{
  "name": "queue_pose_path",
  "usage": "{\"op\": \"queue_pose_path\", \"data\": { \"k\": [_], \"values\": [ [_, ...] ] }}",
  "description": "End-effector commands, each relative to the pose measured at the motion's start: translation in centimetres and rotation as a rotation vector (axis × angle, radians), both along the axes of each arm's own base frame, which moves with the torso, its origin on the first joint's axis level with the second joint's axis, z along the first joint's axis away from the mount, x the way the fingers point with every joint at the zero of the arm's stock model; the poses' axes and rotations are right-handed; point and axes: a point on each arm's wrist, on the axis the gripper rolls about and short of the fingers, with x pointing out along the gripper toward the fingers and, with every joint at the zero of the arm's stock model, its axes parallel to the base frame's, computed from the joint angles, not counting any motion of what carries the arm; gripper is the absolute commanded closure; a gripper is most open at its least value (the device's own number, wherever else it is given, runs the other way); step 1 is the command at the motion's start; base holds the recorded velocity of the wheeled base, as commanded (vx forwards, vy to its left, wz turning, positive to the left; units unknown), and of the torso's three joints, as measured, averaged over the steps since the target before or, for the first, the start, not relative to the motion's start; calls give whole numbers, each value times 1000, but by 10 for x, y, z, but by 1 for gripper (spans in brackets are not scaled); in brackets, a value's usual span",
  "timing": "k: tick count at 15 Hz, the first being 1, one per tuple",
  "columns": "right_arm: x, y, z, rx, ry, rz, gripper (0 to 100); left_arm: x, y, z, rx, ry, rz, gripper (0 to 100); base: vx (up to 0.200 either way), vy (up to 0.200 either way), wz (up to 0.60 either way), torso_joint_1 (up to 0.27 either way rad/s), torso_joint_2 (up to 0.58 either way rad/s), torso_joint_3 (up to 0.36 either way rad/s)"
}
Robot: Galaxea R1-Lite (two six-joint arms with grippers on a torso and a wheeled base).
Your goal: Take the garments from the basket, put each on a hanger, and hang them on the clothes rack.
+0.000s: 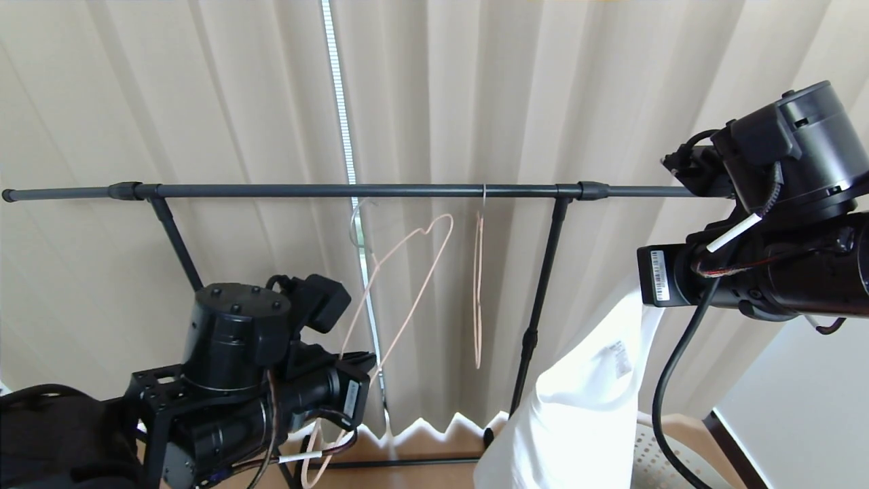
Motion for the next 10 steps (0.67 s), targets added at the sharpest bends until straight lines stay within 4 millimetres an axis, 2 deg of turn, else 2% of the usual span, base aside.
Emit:
{"op": "queue_pose_path", "data": {
  "k": [1, 3, 4, 7, 10],
  "values": [
    [0, 0, 0, -1, 0, 1, 100, -17, 12, 11, -45, -34, -29, 100, 0, 0, 0, 0, 0, 0],
    [0, 0, 0, -1, 0, -1, 100, -27, 17, 17, -81, -44, -86, 100, 0, 0, 0, 0, 0, 0],
    [1, 0, -1, -4, 1, -1, 100, -40, 21, 20, -83, -66, -187, 100, 0, 0, 0, 0, 0, 0],
    [3, -1, -2, -20, -2, -22, 100, -56, 31, 12, -30, -87, -317, 100, 0, 0, 0, 0, 0, 0],
    [5, -1, -4, -60, -19, -66, 100, -62, 30, 8, -26, -78, -403, 100, 0, 0, 0, 0, 0, 0]
  ]
}}
